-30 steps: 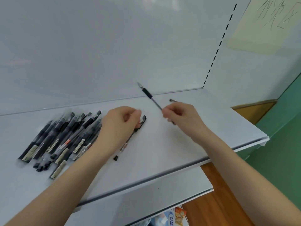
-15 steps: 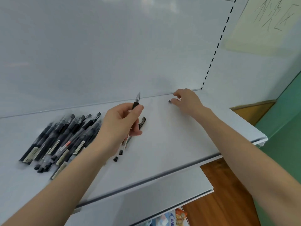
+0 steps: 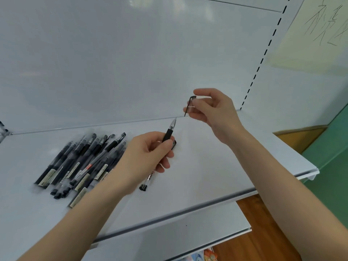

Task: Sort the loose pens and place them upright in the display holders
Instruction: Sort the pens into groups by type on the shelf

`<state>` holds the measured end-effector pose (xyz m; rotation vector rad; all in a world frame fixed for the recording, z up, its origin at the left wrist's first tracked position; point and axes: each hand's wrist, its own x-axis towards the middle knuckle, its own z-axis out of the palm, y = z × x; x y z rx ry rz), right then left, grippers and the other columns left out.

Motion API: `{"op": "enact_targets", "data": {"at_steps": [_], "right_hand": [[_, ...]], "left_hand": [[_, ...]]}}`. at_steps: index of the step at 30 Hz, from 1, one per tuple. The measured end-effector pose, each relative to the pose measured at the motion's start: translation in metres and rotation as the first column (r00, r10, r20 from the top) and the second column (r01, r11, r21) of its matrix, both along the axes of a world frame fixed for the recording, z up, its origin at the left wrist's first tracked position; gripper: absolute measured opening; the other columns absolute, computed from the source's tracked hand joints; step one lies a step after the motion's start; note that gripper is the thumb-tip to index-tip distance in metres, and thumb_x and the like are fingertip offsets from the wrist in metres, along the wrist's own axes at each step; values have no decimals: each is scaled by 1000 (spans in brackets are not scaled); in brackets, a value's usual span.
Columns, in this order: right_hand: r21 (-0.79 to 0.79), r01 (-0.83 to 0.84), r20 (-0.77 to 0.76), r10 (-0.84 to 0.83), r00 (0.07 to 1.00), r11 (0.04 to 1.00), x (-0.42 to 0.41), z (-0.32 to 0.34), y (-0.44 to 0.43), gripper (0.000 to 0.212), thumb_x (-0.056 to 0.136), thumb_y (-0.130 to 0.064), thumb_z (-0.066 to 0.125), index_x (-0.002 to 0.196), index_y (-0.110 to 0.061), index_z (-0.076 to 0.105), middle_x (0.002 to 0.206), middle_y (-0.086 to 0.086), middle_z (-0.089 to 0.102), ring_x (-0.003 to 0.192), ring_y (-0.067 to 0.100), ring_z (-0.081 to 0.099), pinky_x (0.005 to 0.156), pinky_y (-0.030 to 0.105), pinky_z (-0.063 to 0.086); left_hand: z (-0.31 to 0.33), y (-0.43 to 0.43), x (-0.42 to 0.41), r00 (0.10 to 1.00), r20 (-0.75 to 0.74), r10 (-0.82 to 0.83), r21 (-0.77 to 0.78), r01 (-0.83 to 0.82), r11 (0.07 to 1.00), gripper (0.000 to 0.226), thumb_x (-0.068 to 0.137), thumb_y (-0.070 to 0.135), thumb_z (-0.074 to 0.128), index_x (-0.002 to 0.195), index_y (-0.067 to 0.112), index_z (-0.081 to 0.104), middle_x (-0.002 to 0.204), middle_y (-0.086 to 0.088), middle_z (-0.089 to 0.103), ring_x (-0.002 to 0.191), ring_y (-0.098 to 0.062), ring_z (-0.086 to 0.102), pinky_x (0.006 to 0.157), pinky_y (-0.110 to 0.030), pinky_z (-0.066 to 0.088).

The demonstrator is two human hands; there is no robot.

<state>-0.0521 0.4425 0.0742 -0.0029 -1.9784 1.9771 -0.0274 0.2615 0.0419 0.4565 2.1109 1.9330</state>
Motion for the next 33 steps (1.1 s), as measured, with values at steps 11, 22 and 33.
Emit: {"op": "enact_targets", "data": {"at_steps": [11, 22, 33], "right_hand": [[-26, -47, -48, 46, 998, 999, 26, 2, -37, 16, 87, -4, 58, 90, -18, 62, 70, -2, 71, 75, 14, 69, 69, 21, 55], [-27, -60, -39, 58, 998, 998, 33, 1, -33, 15, 87, -2, 57, 90, -16, 62, 68, -2, 71, 70, 11, 68, 70, 21, 56], [-72, -52, -74, 47, 996, 996, 41, -14, -54, 13, 85, -1, 61, 84, -14, 63, 66, -4, 69, 64, 9, 67, 65, 19, 55]], "left_hand": [[4, -7, 4, 997, -67, 29, -8, -29, 1000, 11, 88, 18, 57, 87, 15, 68, 51, 5, 55, 38, -7, 38, 38, -15, 30], [2, -11, 5, 994, -99, 49, -36, -53, 998, 15, 87, 23, 59, 74, 21, 66, 52, 6, 57, 39, -4, 39, 39, -13, 31], [-1, -18, 3, 955, -274, 116, -88, -145, 986, 20, 88, 14, 54, 76, 5, 68, 54, -1, 52, 48, -12, 34, 52, -26, 30]]}}
